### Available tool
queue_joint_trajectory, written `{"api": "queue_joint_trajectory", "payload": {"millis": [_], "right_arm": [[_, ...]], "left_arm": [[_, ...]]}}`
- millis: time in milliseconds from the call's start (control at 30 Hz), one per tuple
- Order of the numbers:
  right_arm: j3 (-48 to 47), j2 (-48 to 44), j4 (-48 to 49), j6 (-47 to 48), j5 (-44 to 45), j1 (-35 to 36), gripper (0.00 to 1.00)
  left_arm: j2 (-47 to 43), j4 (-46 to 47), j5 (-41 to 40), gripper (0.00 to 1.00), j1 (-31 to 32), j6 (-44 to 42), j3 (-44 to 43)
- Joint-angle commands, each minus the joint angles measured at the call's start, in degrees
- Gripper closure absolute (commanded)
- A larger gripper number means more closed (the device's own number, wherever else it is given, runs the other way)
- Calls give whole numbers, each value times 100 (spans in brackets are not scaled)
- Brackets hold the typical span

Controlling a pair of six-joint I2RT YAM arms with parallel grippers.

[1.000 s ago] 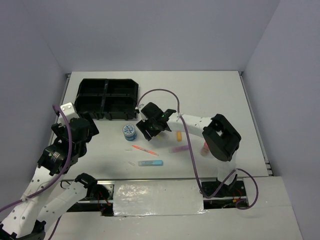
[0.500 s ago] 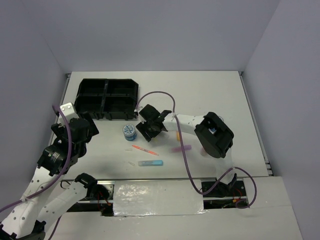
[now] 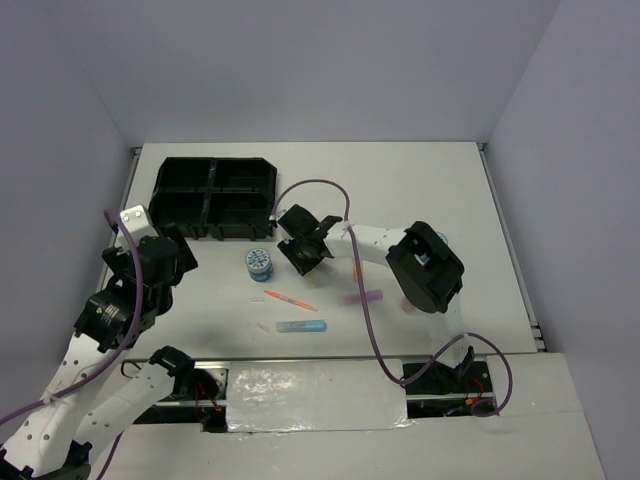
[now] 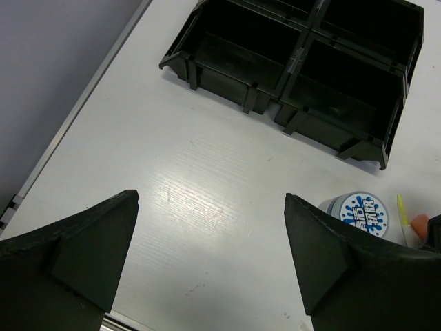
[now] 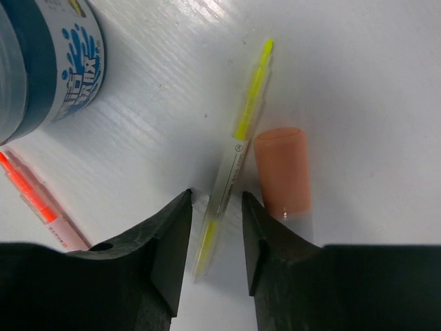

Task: Sort the stationery into containers
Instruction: Pick up the pen from the center of the board.

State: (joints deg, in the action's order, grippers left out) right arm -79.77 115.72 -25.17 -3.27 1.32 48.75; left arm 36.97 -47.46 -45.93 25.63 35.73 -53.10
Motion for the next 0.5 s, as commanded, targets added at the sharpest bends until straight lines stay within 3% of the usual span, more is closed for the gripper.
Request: {"api": "queue_joint_trajectory", "payload": {"millis": [0,100,167,333,467], "right_arm": [[-188,310,-137,2,-106,-50,62],[-206,372,-216,-7,-272,-68,80],[-189,381,-217,-7,-387,-85,99],[-13,223,-120,-51,-554,-103,100],[84,-460,12,-287,-712,-103,100]], "left_arm": [[-41,202,5,1,-31,-162,2],[-32,202,5,1,-31,-162,2],[-41,211,5,1,-23,-162,10],[-58,211,14,1,-31,-171,2],[-58,97,-38,1,-31,-101,-86]]}}
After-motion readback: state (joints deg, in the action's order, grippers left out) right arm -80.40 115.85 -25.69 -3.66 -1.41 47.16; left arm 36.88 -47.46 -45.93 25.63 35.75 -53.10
